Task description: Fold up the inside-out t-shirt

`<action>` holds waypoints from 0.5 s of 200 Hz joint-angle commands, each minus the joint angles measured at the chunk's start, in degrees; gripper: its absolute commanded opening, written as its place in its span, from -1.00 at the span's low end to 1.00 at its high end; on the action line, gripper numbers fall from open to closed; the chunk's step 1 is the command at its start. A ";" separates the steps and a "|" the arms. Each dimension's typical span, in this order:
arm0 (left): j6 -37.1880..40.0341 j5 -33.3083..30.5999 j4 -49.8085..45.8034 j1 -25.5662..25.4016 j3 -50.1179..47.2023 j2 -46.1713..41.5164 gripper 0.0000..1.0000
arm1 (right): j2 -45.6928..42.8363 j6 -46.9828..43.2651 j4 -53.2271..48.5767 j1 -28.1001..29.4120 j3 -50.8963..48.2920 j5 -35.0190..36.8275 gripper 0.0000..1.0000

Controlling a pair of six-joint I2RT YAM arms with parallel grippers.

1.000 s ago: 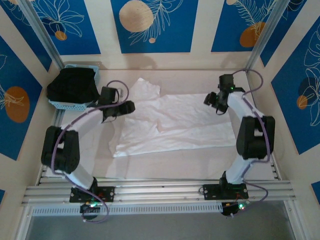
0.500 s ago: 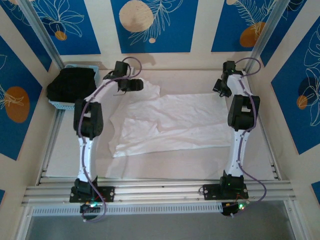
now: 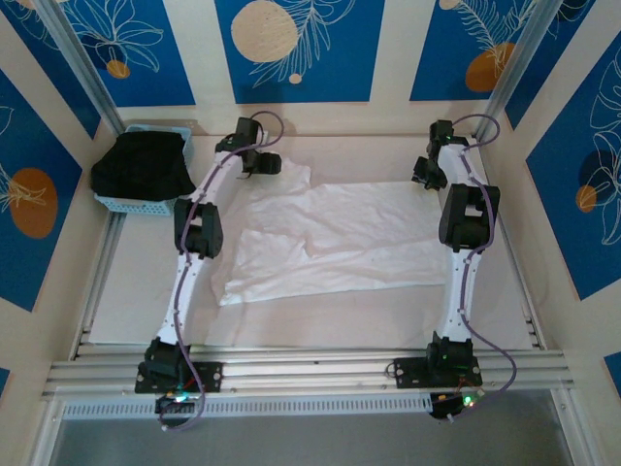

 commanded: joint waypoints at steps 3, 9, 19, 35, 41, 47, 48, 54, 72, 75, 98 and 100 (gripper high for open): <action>-6.36 1.61 -3.13 1.28 3.59 2.00 0.43 | 1.11 -0.90 -1.17 0.28 0.76 -2.36 -0.21; -7.23 1.41 -3.60 1.29 3.69 2.21 0.42 | 1.11 -0.98 -1.07 0.30 0.58 -2.62 -0.20; -7.88 1.28 -3.84 1.29 3.66 2.35 0.42 | 1.24 -1.02 -0.76 0.41 0.45 -3.02 -0.21; -8.17 1.85 -4.05 1.22 3.65 2.41 0.39 | 1.53 -1.05 -0.73 0.38 0.52 -3.20 -0.23; -8.25 1.87 -4.10 1.25 3.66 2.41 0.36 | 1.63 -1.14 -0.83 0.38 0.62 -2.94 -0.25; -8.25 2.19 -3.95 1.31 3.66 2.42 0.35 | 1.76 -1.09 -0.87 0.30 0.62 -2.42 -0.26; -8.25 2.22 -3.93 1.30 3.67 2.42 0.35 | 1.74 -1.12 -0.86 0.29 0.62 -2.31 -0.26; -8.45 2.19 -3.69 1.50 3.68 2.42 0.32 | 1.87 -1.15 -1.00 0.16 0.59 -1.71 -0.28; -9.65 2.11 -2.63 2.12 3.69 2.63 0.15 | 2.07 -0.80 -0.63 -0.38 0.45 -2.35 -0.33; -9.94 2.51 -2.34 2.25 3.69 2.76 0.11 | 2.12 -0.80 -0.60 -0.38 0.49 -2.41 -0.33; -11.53 4.45 -1.55 3.04 3.68 3.29 -0.18 | 3.21 -1.19 -0.82 -0.42 1.41 -2.97 -0.40; -11.51 4.46 -1.48 3.06 3.69 3.29 -0.20 | 3.26 -1.23 -0.91 -0.40 1.54 -3.02 -0.41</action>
